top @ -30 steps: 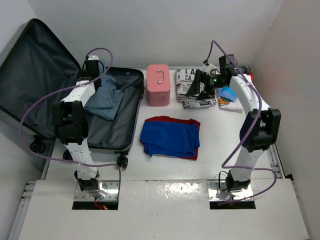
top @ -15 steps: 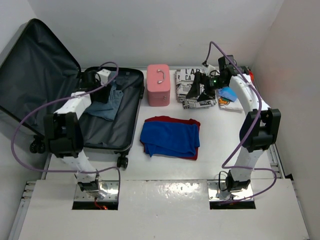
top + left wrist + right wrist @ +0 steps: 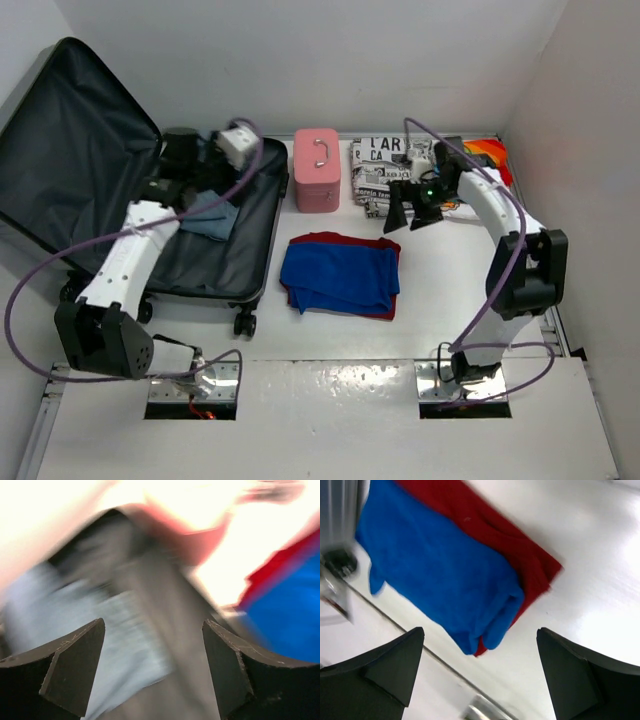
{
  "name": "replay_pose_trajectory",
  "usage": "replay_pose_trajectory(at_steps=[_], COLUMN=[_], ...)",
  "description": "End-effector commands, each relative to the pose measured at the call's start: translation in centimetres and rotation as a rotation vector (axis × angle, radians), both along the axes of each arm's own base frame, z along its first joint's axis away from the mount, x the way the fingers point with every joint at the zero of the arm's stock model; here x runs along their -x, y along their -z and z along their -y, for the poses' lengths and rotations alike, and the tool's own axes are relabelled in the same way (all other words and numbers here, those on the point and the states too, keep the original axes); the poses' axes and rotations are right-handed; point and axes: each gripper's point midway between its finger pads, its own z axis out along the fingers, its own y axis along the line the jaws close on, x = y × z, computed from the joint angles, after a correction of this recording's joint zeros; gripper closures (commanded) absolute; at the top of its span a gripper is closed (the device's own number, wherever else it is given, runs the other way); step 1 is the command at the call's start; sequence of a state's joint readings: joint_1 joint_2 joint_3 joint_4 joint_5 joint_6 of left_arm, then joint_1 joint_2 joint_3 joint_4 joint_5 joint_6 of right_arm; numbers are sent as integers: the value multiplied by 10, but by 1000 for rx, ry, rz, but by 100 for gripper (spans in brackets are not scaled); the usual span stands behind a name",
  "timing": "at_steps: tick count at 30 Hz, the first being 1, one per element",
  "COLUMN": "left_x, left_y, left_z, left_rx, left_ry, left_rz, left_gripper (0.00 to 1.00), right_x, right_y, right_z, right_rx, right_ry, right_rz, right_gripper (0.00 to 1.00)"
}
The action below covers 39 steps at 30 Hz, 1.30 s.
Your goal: Pack the luggage
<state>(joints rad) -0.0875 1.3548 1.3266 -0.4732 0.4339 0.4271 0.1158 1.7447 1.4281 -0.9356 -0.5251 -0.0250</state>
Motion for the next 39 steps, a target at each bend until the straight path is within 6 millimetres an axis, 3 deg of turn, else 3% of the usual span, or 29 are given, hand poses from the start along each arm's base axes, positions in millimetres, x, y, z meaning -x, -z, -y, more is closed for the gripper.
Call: replay_pose_trajectory(at_steps=[1,2,3,4,5,6,7,8,9,11,12,15,21,24,29,34,37,38,39], left_x=[65,71,76,81,77,75,69,60,55,37,33,22,19,20,19,16,15,14,16], left_y=[29,31,40,39,40,43,36,35,34,24,27,20,15,19,29,34,34,34,38], left_z=[73,84,93,108,108,107,109,99,93,72,67,50,34,30,26,13,8,7,7], left_rx=[72,91,108,150,161,180,228,238,253,303,313,360,394,395,392,396,401,399,395], left_ry=[175,166,158,158,116,80,42,-16,-54,-175,-201,-271,-325,-335,-348,-393,-415,-424,-426], left_rz=[-185,-198,-230,-248,-249,-259,-249,-240,-235,-218,-231,-232,-229,-228,-238,-243,-241,-238,-247], left_gripper=[14,14,14,14,14,14,14,14,13,13,13,11,11,11,11,11,11,11,11], right_x=[4,8,30,36,39,57,61,58,68,62,69,65,61,65,57,61,61,64,63], right_y=[2,6,22,23,24,44,46,46,58,64,67,82,116,124,127,138,148,152,153], right_z=[42,46,45,42,40,35,30,30,16,11,-1,-5,20,11,-20,-31,-22,-19,-15], right_rx=[-73,-101,-115,-123,-112,-85,-88,-72,-65,-42,-36,19,244,217,131,175,224,245,250], right_ry=[328,357,397,423,428,427,454,463,423,443,406,451,582,567,504,496,536,545,558], right_rz=[-130,-161,-248,-268,-252,-295,-314,-266,-271,-245,-257,-270,-252,-289,-300,-342,-351,-359,-364], right_gripper=[6,6,6,6,6,6,4,1,1,1,1,1,1,1,1,1,21,42,52])
